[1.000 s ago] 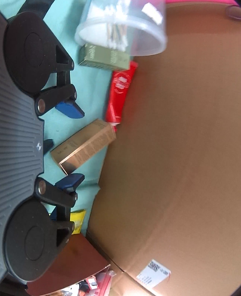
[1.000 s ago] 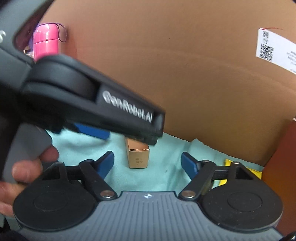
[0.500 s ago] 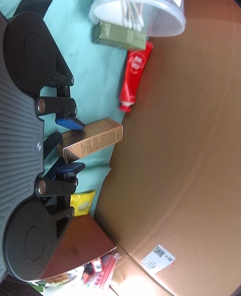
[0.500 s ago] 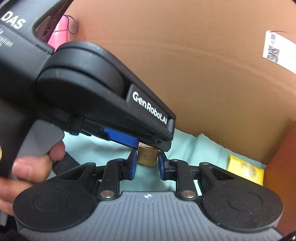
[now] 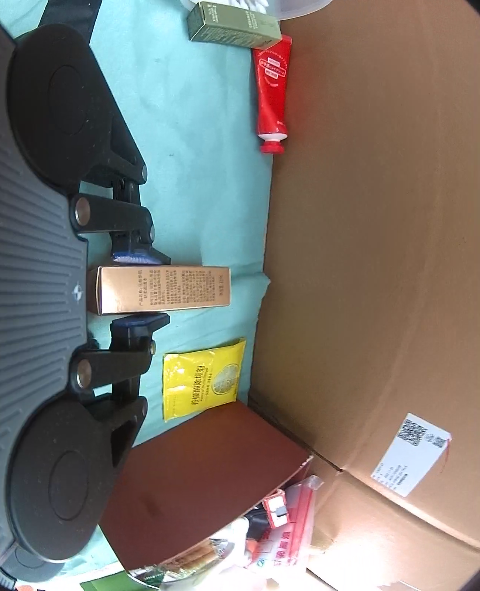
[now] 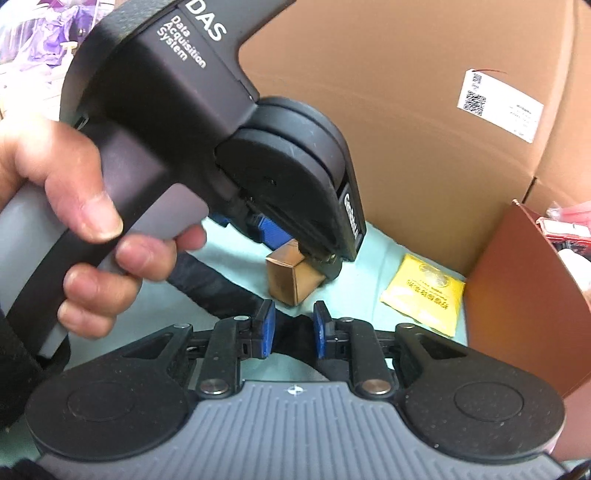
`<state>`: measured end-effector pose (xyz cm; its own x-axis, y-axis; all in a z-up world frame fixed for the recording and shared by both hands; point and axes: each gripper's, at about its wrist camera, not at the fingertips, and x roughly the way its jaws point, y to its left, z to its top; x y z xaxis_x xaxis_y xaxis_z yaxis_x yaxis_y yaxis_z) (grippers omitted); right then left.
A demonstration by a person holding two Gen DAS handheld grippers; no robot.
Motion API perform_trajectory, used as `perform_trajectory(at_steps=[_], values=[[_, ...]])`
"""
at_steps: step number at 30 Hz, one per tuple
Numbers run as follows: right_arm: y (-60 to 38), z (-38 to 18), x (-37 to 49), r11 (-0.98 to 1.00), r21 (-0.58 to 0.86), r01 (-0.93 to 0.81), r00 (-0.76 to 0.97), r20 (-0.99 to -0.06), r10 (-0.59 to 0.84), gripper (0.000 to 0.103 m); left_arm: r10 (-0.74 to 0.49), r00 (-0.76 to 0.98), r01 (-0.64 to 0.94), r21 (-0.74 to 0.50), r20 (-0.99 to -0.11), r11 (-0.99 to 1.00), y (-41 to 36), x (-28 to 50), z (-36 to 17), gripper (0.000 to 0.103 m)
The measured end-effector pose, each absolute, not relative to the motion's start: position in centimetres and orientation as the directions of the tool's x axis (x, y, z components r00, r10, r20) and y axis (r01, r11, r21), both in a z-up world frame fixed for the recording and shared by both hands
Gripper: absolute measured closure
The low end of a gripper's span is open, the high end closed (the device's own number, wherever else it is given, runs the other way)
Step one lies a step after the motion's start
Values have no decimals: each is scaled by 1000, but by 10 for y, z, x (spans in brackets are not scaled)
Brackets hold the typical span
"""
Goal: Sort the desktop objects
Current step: 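Lower the left tool onto the gold-brown box and close it, then lift the gold-brown box and carry it over the brown box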
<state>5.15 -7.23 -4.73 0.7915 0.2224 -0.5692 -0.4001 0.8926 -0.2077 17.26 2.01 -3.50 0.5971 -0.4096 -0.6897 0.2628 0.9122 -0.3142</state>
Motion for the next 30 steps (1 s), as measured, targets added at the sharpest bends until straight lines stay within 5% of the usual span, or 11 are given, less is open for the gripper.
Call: perform_trajectory(at_steps=[2, 6, 19, 30], values=[[-69, -46, 51, 892, -206, -402, 792, -568, 226, 79, -417, 585, 265, -322, -696, 909, 13, 176, -37, 77], [-57, -48, 56, 888, -251, -385, 805, -562, 190, 54, -441, 547, 274, -346, -711, 897, 13, 183, -38, 77], [-52, -52, 58, 906, -295, -304, 847, -519, 116, 60, -471, 519, 324, -346, -713, 881, 5, 176, -33, 77], [-75, -15, 15, 920, -350, -174, 928, -371, 34, 60, -518, 618, 445, -280, -592, 851, -22, 129, 16, 78]])
